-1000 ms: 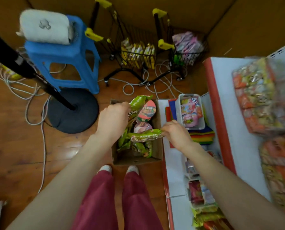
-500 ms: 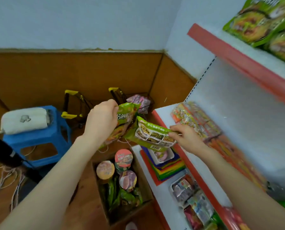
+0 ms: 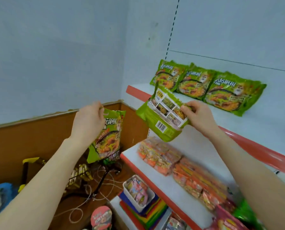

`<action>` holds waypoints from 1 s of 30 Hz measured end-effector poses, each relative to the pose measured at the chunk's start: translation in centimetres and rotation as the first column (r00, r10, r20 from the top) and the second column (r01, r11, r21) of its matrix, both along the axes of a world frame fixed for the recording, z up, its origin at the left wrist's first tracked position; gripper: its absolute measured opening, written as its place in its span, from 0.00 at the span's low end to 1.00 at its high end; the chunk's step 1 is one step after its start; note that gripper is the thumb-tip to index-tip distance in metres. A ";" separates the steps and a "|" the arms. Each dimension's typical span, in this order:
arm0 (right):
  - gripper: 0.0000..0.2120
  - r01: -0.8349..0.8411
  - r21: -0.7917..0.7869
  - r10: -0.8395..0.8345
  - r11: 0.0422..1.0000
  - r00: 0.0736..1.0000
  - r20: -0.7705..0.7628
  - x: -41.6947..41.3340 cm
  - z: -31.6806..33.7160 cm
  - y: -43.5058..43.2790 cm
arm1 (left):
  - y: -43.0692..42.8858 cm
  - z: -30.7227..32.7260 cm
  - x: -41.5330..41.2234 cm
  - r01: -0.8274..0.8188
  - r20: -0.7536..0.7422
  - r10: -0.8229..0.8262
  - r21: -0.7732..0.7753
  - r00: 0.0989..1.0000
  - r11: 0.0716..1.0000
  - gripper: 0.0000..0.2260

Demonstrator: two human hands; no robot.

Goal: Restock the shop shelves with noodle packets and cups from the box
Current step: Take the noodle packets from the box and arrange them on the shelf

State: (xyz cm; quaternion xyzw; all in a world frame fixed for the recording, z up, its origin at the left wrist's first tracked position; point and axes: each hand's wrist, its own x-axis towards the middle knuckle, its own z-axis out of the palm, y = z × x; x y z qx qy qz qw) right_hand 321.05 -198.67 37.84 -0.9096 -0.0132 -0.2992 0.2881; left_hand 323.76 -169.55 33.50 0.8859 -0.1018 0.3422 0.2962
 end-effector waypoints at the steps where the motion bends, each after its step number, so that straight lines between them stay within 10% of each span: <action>1: 0.10 0.017 0.025 -0.018 1.000 0.999 0.049 0.4 1.4 -1.0 | -0.5 0.6 0.3 0.009 0.008 -0.009 -0.001 1.000 1.000 0.09; 8: 0.12 0.163 0.049 -0.170 0.985 0.932 0.319 4.0 8.9 -6.1 | -3.8 3.0 2.0 0.011 -0.004 -0.011 -0.012 1.000 1.000 0.09; 22: 0.11 0.144 -0.614 -0.118 0.776 0.990 0.083 10.3 3.6 -7.9 | -7.7 1.3 5.6 0.014 -0.045 -0.014 -0.001 0.999 1.000 0.08; 30: 0.14 -0.173 -0.346 0.079 0.922 0.960 -0.268 10.2 3.5 -8.0 | -8.7 0.4 7.2 0.043 -0.072 -0.042 0.017 0.997 0.999 0.07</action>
